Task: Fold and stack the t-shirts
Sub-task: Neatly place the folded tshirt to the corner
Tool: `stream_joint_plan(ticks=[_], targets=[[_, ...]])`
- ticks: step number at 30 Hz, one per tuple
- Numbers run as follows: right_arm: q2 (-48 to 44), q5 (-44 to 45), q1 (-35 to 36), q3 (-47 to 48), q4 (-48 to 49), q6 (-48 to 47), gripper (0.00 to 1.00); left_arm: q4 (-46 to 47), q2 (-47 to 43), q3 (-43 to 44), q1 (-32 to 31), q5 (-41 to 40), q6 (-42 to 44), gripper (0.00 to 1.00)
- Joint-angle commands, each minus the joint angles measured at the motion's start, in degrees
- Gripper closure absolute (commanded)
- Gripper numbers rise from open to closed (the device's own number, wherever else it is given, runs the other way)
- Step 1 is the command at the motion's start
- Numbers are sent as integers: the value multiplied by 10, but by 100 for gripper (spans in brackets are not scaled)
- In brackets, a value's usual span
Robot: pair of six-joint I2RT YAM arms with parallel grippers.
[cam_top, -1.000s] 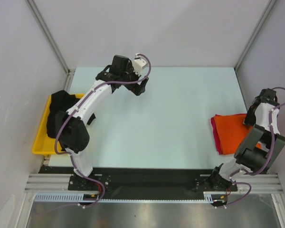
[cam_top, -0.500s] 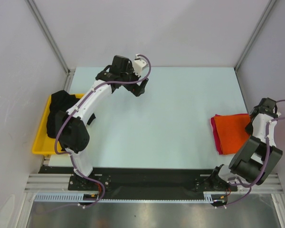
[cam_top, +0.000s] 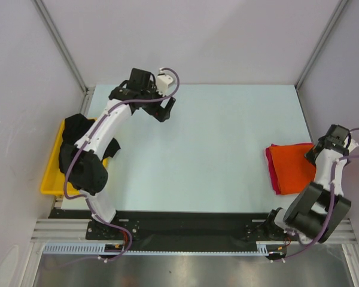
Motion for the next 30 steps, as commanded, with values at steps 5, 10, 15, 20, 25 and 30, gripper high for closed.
stream_joint_plan(ticks=[5, 10, 15, 20, 25, 30], targets=[[-207, 35, 83, 2, -16, 25, 12, -49, -167, -69, 24, -14, 21, 0], [-295, -35, 108, -22, -14, 55, 0, -17, -310, -198, 26, -42, 27, 0], [-375, -60, 140, -53, -37, 69, 0, 45, -452, -356, 27, -89, 42, 0], [-422, -81, 170, -87, -55, 105, 0, 32, -516, -469, 39, -155, 28, 0], [-486, -133, 189, -90, -39, 91, 0, 37, -553, -538, 76, -156, 13, 0], [-527, -137, 189, -98, -33, 84, 0, 40, -578, -563, 88, -155, 19, 0]])
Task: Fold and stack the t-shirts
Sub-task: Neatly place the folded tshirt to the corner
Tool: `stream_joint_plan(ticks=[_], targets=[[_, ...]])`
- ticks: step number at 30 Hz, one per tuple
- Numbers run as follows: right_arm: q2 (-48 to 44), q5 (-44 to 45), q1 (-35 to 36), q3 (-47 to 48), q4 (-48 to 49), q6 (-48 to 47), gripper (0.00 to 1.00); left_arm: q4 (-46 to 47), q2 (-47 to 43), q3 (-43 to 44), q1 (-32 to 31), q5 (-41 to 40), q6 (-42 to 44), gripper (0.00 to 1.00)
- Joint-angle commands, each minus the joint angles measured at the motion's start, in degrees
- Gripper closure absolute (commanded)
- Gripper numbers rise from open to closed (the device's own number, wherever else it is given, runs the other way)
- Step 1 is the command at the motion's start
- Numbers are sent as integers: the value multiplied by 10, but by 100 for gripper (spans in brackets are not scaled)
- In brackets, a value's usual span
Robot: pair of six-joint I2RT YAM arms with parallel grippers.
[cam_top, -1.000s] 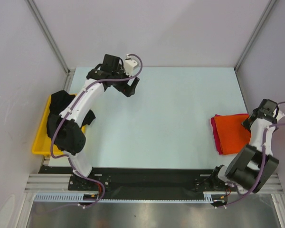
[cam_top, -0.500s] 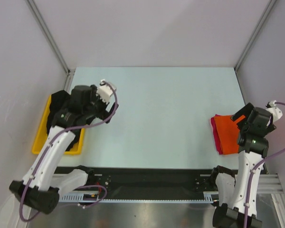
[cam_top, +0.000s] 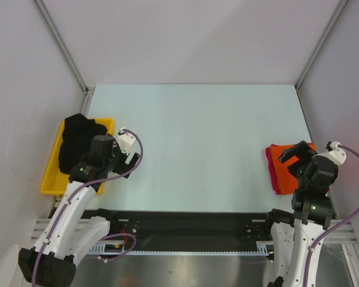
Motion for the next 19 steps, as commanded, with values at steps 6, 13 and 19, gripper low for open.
stream_joint_plan(ticks=[6, 13, 19], targets=[[-22, 20, 8, 7, 8, 1, 0, 27, -13, 6, 11, -7, -6, 0], [-25, 24, 12, 6, 8, -1, 0, 24, -12, 12, 13, -7, -6, 0], [-24, 28, 13, 14, 3, -3, 0, 21, -16, 13, 16, -6, -5, 0]])
